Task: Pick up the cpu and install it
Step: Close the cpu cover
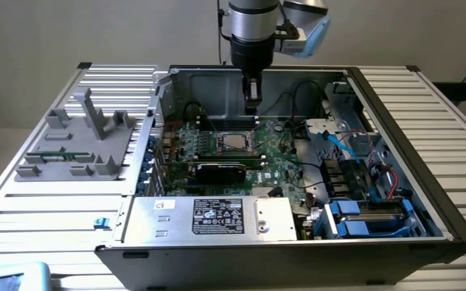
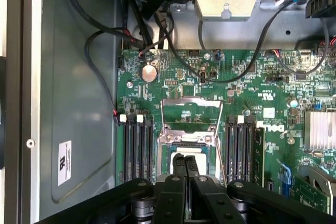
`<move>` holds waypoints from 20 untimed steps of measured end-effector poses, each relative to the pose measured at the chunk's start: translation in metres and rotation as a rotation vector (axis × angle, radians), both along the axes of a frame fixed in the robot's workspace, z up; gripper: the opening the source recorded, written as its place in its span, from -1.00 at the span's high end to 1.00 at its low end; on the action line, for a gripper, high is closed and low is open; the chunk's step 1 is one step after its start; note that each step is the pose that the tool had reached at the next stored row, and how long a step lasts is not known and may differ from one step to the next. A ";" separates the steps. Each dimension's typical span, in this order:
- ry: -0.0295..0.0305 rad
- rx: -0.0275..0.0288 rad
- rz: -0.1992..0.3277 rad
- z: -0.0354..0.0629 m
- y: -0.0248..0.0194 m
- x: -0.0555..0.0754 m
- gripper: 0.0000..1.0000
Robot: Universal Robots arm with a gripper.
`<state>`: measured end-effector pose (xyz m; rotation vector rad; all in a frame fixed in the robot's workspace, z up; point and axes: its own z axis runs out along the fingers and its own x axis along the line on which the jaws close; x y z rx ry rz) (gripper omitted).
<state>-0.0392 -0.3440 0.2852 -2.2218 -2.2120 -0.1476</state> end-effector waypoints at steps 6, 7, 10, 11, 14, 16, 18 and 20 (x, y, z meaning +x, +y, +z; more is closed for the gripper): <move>0.0000 0.0000 -0.003 -0.0015 0.0000 0.015 0.76; 0.0000 0.0001 -0.003 -0.0018 0.0000 0.017 0.76; 0.0000 0.0000 -0.004 -0.0026 0.0000 0.025 0.76; 0.0000 0.0000 -0.005 -0.0029 0.0000 0.027 0.76; 0.0001 -0.0003 -0.006 -0.0037 0.0000 0.034 0.76; 0.0001 -0.0001 -0.008 -0.0044 0.0000 0.039 0.76; 0.0000 -0.0001 -0.009 -0.0050 0.0000 0.043 0.76; 0.0000 0.0000 -0.010 -0.0058 0.0000 0.047 0.76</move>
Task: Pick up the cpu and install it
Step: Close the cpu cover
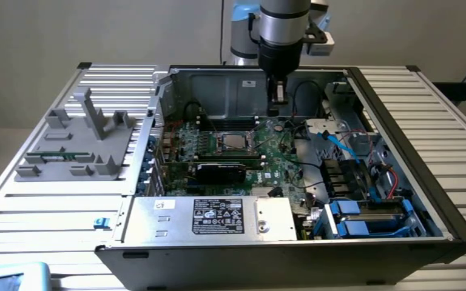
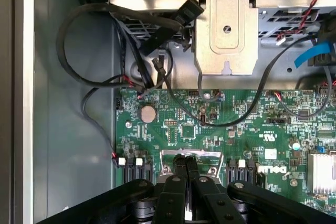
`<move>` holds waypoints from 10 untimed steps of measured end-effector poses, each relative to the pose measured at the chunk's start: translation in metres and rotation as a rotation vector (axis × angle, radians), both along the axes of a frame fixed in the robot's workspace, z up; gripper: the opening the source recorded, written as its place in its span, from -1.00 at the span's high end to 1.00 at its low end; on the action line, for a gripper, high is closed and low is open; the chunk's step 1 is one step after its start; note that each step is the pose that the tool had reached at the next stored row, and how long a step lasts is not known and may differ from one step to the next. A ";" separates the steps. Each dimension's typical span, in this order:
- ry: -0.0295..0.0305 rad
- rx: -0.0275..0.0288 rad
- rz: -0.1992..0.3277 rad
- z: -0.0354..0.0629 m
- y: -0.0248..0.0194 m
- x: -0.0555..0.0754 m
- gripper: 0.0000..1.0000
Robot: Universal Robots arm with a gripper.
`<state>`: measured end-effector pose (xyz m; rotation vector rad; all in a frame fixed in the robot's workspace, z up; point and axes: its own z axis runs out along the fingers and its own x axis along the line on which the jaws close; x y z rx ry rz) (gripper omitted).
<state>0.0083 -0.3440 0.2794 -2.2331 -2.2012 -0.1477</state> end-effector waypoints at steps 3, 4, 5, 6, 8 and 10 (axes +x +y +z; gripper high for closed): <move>0.0001 0.0000 -0.002 -0.0018 0.0000 0.007 0.76; 0.0000 0.0000 -0.003 -0.0025 0.0000 0.009 0.76; 0.0001 -0.0001 -0.004 -0.0034 0.0000 0.011 0.76; 0.0001 -0.0001 -0.005 -0.0048 0.0000 0.012 0.76; 0.0000 0.0000 -0.010 -0.0086 0.0000 0.014 0.76; 0.0001 -0.0001 -0.017 -0.0122 0.0000 0.016 0.76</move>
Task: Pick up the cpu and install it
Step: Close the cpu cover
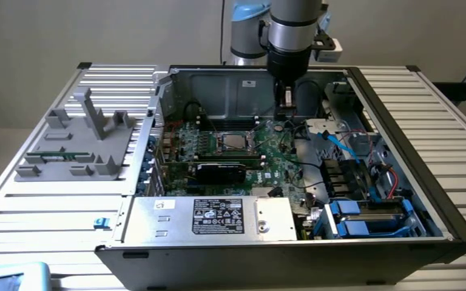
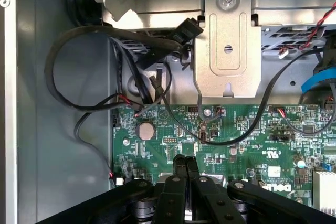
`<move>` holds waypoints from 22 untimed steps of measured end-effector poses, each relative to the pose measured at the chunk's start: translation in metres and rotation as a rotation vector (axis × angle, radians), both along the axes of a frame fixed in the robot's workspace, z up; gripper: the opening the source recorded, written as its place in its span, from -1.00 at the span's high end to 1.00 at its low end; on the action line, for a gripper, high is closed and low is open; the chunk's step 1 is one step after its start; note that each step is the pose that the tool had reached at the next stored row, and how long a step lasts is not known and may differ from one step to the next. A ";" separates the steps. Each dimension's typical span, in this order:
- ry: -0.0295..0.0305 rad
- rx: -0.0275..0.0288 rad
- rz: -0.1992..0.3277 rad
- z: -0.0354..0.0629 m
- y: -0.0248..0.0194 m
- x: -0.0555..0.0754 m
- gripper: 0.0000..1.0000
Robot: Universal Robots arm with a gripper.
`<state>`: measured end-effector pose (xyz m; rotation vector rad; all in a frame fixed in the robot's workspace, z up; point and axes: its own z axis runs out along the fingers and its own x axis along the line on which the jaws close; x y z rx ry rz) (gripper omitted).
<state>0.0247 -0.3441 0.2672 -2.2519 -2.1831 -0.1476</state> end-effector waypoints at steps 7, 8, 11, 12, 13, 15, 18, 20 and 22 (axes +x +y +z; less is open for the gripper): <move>0.0000 0.0001 -0.016 -0.0127 0.0000 0.010 0.76; 0.0000 0.0000 -0.019 -0.0145 0.0000 0.010 0.76; 0.0000 0.0001 -0.026 -0.0199 0.0000 0.011 0.76; 0.0000 0.0003 -0.028 -0.0218 0.0000 0.011 0.76; 0.0000 0.0002 -0.029 -0.0236 0.0000 0.011 0.76; 0.0001 0.0003 -0.031 -0.0272 0.0000 0.012 0.76; 0.0032 0.0005 -0.036 -0.0318 0.0000 0.012 0.76; 0.0128 0.0003 -0.038 -0.0333 0.0000 0.013 0.76; 0.0344 -0.0002 -0.039 -0.0335 -0.0001 0.013 0.76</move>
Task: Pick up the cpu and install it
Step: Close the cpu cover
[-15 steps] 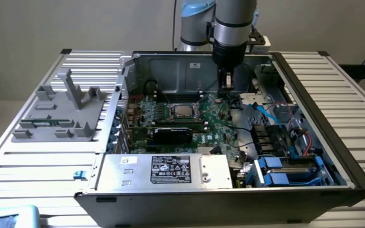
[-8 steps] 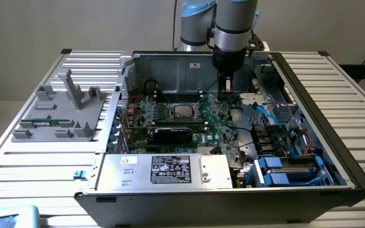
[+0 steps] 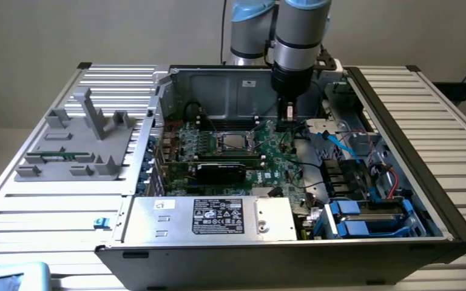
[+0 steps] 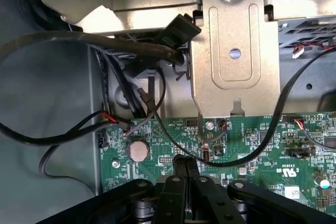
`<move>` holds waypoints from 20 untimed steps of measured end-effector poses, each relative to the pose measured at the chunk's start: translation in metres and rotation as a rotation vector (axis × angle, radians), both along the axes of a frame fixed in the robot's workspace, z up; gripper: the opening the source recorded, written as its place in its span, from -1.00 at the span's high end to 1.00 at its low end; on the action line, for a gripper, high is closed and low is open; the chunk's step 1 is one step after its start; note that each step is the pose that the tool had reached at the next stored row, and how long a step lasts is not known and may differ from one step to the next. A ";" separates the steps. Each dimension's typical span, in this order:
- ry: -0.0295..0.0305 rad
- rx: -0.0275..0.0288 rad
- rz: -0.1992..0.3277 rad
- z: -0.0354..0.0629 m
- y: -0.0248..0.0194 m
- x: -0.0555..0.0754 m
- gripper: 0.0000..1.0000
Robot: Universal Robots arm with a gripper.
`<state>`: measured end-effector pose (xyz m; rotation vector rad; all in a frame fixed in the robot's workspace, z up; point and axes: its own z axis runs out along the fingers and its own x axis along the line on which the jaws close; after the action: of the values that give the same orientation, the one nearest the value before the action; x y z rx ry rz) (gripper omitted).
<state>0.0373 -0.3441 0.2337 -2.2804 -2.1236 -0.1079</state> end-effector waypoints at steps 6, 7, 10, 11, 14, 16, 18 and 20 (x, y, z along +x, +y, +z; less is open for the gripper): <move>0.0682 0.0006 -0.001 0.0020 -0.0001 0.000 0.76; 0.0743 0.0015 -0.001 0.0033 -0.0003 0.000 0.76; 0.0828 0.0052 -0.001 0.0084 -0.0010 -0.001 0.76; 0.0835 0.0070 -0.001 0.0106 -0.0012 -0.002 0.76; 0.0852 0.0111 0.000 0.0157 -0.0016 -0.008 0.76; 0.0873 0.0132 0.000 0.0178 -0.0019 -0.012 0.76; 0.0900 0.0159 0.000 0.0192 -0.0024 -0.017 0.76; 0.0918 0.0193 0.000 0.0201 -0.0029 -0.023 0.76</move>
<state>0.0138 -0.3470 0.2538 -2.2290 -2.0690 -0.0231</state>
